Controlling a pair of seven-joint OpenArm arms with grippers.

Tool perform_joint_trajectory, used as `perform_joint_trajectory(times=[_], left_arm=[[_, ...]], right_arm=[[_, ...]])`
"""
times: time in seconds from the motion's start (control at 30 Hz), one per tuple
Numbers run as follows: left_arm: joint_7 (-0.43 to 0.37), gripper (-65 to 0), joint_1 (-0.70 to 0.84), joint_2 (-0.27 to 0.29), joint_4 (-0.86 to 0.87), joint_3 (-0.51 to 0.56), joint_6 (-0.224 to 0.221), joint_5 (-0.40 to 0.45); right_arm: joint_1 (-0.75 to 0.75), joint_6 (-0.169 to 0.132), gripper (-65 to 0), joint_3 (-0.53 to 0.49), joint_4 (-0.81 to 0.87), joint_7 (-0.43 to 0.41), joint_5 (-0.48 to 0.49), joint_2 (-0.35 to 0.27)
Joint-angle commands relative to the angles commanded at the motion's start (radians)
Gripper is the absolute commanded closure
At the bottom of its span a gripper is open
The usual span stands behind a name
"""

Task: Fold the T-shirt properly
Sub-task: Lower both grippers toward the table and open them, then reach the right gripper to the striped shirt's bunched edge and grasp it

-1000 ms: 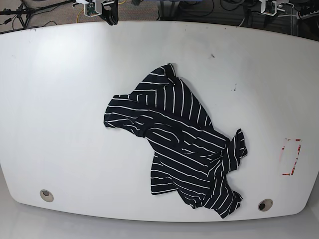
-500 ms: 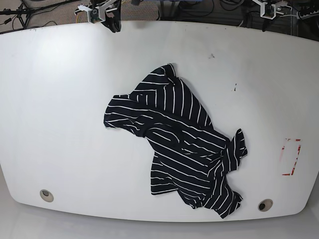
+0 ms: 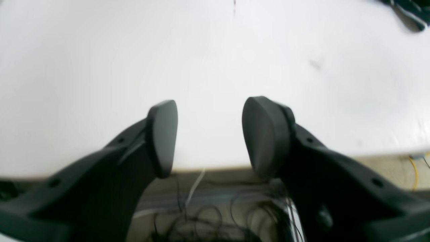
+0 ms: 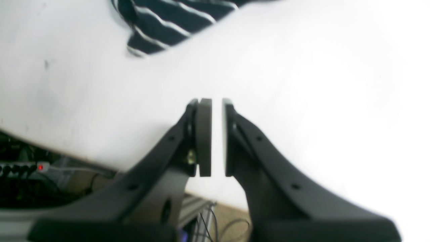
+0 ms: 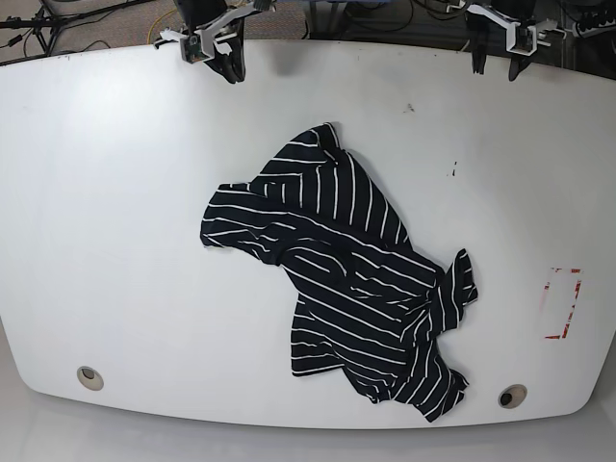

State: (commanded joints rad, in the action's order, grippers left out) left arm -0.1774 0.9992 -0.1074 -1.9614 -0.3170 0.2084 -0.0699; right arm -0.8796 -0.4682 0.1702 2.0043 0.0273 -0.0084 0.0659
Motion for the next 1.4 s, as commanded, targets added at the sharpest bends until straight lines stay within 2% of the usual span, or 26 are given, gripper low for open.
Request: perform_joint_trajectory(times=[0.2, 0.4, 0.47, 0.6, 0.93, 1.0, 1.4], left_arm=[[0.0, -34.2, -0.016, -0.003, -0.011, -0.001, -0.001, 0.003], [0.004, -36.2, -0.024, -0.001, -0.03, 0.0, -0.002, 0.011], [0.004, -37.2, -0.027, 0.022, -0.054, 0.011, -0.008, 0.022], [0.006, -36.8, -0.036, 0.025, -0.054, 0.013, -0.006, 0.022], [0.014, -36.0, -0.071, 0.035, -0.042, 0.018, -0.005, 0.019], [0.02, -35.5, -0.077, 0.032, -0.031, 0.019, 0.001, 0.001], [0.025, -35.5, -0.086, 0.033, -0.022, 0.02, 0.005, -0.002]], right_arm=[[0.047, 0.0, -7.3, -0.008, -0.004, 0.037, 0.004, -0.015], [0.102, 0.0, -13.7, -0.004, -0.013, 0.079, 0.007, -0.023], [0.211, -0.029, -28.9, 0.038, -0.064, 0.142, 0.009, -0.018], [0.253, -0.037, -33.0, 0.045, -0.073, 0.16, 0.007, -0.019], [0.353, -0.053, -34.1, 0.051, -0.106, 0.215, 0.01, -0.041], [0.378, -0.057, -35.1, 0.048, -0.097, 0.21, 0.012, -0.075], [0.441, -0.068, -35.9, 0.032, -0.134, 0.212, 0.004, -0.108]])
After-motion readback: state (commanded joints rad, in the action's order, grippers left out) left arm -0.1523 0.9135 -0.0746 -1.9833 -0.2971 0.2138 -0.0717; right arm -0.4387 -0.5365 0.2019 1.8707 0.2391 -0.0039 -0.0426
